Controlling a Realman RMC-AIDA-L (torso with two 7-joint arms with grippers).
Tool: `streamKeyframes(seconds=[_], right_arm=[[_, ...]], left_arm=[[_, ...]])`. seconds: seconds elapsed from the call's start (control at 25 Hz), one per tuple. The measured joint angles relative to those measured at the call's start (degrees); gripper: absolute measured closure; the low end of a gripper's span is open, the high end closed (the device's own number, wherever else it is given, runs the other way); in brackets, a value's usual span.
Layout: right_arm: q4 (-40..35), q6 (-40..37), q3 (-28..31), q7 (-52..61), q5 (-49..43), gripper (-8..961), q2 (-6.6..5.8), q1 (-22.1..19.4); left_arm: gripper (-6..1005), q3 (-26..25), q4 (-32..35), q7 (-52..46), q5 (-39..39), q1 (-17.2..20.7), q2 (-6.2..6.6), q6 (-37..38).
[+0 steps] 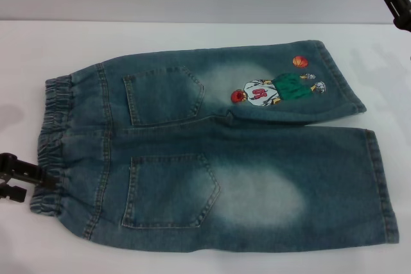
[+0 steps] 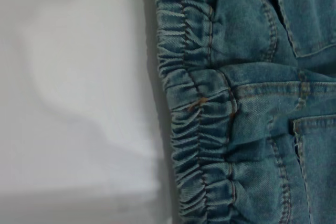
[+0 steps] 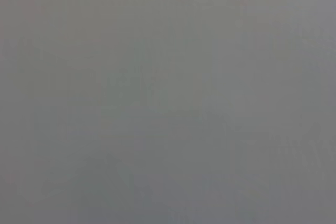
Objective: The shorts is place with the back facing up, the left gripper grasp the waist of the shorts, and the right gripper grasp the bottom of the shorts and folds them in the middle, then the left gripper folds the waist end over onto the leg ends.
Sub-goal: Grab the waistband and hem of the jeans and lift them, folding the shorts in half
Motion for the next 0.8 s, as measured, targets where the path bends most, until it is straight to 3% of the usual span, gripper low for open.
streamKeyframes(seconds=[0.8], right_arm=[[-0.1,0.2,0.0,0.2,0.0,386,-0.08,0.1]], left_arm=[[219,0.0,-0.2,-0.1,1.5,0.0,-0.53,-1.6]])
